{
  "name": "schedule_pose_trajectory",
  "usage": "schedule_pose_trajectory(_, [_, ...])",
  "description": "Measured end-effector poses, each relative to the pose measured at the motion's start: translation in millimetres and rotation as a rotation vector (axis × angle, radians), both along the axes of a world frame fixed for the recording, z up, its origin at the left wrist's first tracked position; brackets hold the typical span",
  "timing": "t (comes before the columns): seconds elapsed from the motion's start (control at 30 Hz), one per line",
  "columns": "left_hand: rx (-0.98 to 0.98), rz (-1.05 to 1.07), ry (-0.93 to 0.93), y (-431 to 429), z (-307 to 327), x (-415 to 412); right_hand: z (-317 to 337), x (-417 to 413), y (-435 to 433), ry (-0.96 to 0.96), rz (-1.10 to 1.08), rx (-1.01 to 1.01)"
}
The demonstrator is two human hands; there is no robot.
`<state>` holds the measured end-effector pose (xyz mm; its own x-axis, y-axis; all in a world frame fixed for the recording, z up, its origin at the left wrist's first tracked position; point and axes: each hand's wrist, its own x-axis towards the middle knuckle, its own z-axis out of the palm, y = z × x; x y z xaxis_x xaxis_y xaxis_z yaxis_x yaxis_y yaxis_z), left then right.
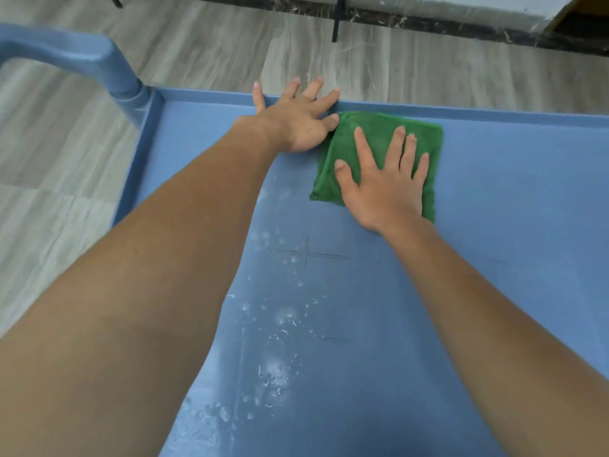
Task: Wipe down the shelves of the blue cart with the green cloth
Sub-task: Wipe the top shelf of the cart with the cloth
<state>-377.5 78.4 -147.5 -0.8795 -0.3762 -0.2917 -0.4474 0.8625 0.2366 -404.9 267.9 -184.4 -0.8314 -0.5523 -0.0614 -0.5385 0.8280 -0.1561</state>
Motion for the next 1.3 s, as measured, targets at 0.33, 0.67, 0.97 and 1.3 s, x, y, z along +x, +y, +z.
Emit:
schedule_pose_trajectory(0.33, [0.009, -0.023, -0.087, -5.6, 6.8, 2.7, 11.7, 174.0, 124.6, 0.042, 0.128, 0.019])
schedule_pose_trajectory(0.67, [0.038, -0.038, -0.069, -8.0, 9.9, 4.9, 11.3, 254.7, 181.0, 0.112, 0.074, 0.113])
schedule_pose_trajectory(0.97, [0.117, 0.033, -0.034, -10.4, 11.0, 5.0, 9.0, 183.1, 102.5, 0.018, 0.156, -0.066])
schedule_pose_trajectory(1.3, [0.141, 0.032, -0.045, -16.8, 14.3, 6.9, 4.3, 21.5, -65.9, -0.092, 0.072, 0.008])
